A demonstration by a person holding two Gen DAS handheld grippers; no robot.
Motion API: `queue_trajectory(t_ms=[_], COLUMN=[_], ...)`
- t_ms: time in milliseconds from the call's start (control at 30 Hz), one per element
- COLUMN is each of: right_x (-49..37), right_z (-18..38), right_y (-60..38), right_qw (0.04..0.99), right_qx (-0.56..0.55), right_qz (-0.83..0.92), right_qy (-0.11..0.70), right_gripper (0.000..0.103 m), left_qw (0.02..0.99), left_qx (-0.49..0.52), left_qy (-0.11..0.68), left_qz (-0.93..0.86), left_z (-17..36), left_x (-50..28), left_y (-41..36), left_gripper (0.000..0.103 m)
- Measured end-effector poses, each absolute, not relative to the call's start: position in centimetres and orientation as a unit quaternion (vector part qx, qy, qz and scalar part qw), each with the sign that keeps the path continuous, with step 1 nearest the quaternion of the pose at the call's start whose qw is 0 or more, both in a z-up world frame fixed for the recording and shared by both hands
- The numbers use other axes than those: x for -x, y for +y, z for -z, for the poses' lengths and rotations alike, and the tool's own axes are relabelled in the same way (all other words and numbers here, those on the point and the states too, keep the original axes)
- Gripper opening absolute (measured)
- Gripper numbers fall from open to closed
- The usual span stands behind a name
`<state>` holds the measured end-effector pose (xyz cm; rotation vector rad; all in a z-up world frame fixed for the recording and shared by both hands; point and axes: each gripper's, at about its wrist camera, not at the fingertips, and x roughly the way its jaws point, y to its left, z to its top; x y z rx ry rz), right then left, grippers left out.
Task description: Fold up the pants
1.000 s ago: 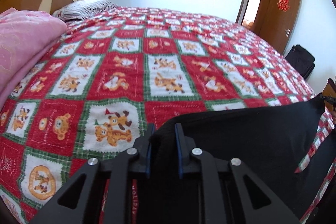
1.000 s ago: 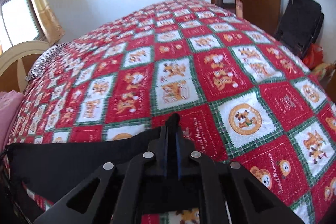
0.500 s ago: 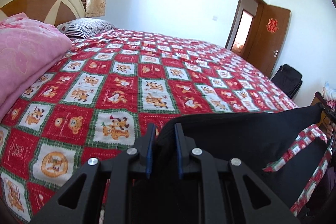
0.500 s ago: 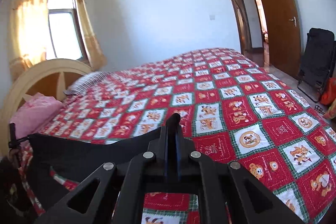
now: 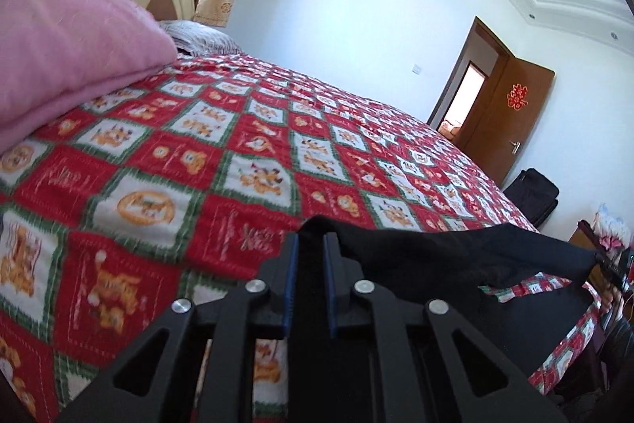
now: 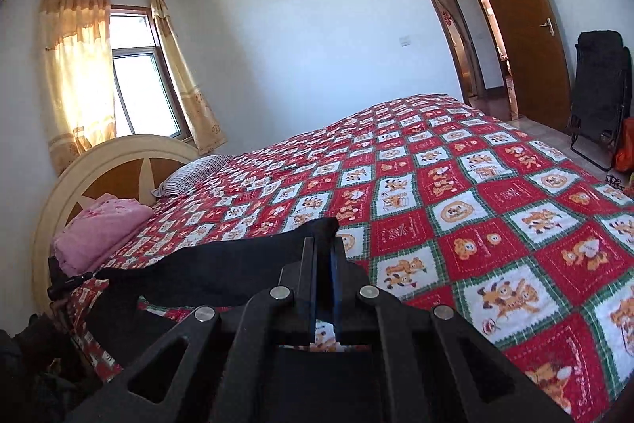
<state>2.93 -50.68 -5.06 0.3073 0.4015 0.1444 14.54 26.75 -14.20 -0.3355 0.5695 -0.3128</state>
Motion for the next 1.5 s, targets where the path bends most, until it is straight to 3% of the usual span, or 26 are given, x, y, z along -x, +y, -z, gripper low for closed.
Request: queue_trajectory(t_ms=[333,400,467,533,567,800,900,933,1033,1133,1500], right_x=[-0.1,-0.2,-0.5,-0.9,-1.1,-1.7,-1.8,-1.9,-2.1,-2.2,-1.1], right_z=[5.7,5.9,6.1,6.4,6.6,7.1,7.3,7.3,7.5,7.5,6.7], right_y=[-50.5,-50.4,-50.5,-50.7,-50.7,-51.0,-51.1,-51.2,-51.3,-51.2,-51.2], right_qw=[0.965,0.965,0.965,0.964,0.964,0.962,0.961,0.961,0.960,0.960,0.966], right_qx=[-0.133,-0.130,-0.132,-0.135,-0.137,-0.142,-0.142,-0.143,-0.143,-0.140,-0.121], right_qz=[-0.062,-0.058,-0.051,-0.046,-0.044,-0.039,-0.036,-0.035,-0.031,-0.031,-0.003], right_qy=[0.215,0.219,0.222,0.224,0.225,0.230,0.234,0.235,0.238,0.240,0.228], right_gripper=[0.006,0.006,0.006,0.006,0.006,0.006,0.006,0.006,0.006,0.006,0.006], left_qw=[0.932,0.936,0.945,0.952,0.951,0.928,0.913,0.909,0.904,0.917,0.939], left_qx=[0.109,0.070,0.026,-0.014,-0.031,-0.153,-0.203,-0.212,-0.202,-0.179,-0.083], left_qy=[0.307,0.311,0.297,0.278,0.278,0.314,0.330,0.338,0.352,0.329,0.291], left_qz=[0.160,0.151,0.138,0.129,0.129,0.132,0.127,0.126,0.132,0.137,0.163], left_z=[15.7,15.3,14.7,14.1,14.0,14.9,15.7,16.0,15.9,14.6,13.7], left_x=[-13.8,-13.9,-13.5,-13.1,-13.3,-16.0,-16.8,-17.1,-17.8,-17.3,-13.8], left_y=[24.1,22.8,21.4,20.4,20.1,16.8,15.6,15.4,15.8,16.5,20.5], left_gripper=[0.015,0.028,0.068,0.081,0.081,0.081,0.075,0.068,0.033,0.017,0.015])
